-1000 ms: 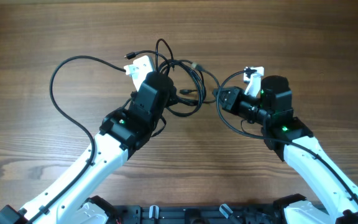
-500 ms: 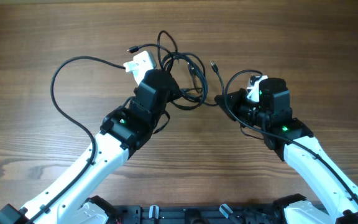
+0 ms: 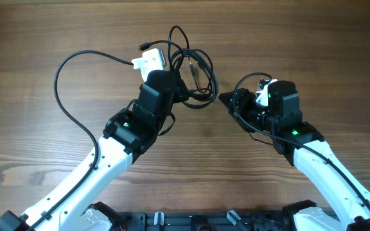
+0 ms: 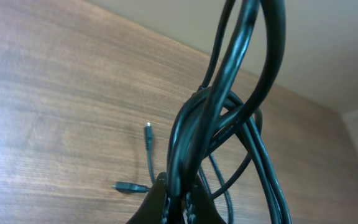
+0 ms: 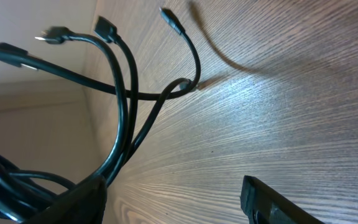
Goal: Untangle cables
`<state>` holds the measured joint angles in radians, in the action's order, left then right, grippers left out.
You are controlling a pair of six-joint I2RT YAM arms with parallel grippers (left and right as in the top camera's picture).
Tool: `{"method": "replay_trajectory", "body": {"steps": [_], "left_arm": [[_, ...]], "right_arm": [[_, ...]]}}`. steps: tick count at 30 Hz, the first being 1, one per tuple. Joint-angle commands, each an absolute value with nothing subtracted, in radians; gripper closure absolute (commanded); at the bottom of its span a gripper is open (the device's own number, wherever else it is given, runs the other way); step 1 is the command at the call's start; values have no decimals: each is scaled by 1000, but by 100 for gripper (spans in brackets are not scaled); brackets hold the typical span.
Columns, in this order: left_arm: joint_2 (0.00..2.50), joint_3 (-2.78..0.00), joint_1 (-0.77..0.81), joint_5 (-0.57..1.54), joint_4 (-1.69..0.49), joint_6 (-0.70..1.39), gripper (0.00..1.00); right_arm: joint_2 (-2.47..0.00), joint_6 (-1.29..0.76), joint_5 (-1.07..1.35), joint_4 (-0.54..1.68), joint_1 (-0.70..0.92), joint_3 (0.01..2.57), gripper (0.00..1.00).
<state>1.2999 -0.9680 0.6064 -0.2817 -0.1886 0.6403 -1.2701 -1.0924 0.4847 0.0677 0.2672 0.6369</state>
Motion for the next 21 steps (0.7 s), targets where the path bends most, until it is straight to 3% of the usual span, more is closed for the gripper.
{"method": "replay_trajectory", "body": {"steps": [1,14,21], "left_arm": [[1296,-980,597,-275,-168,465,96],[1296,-980,597,15,-204,-126,96],[1296,-980,598,220,-218,-260,96]], "right_arm": [[-1277,-1006,464,61,265,644,28],[-1277,-643,640,-112,265,644,27],[-1277,-545,683,-159,265,644,24]]}}
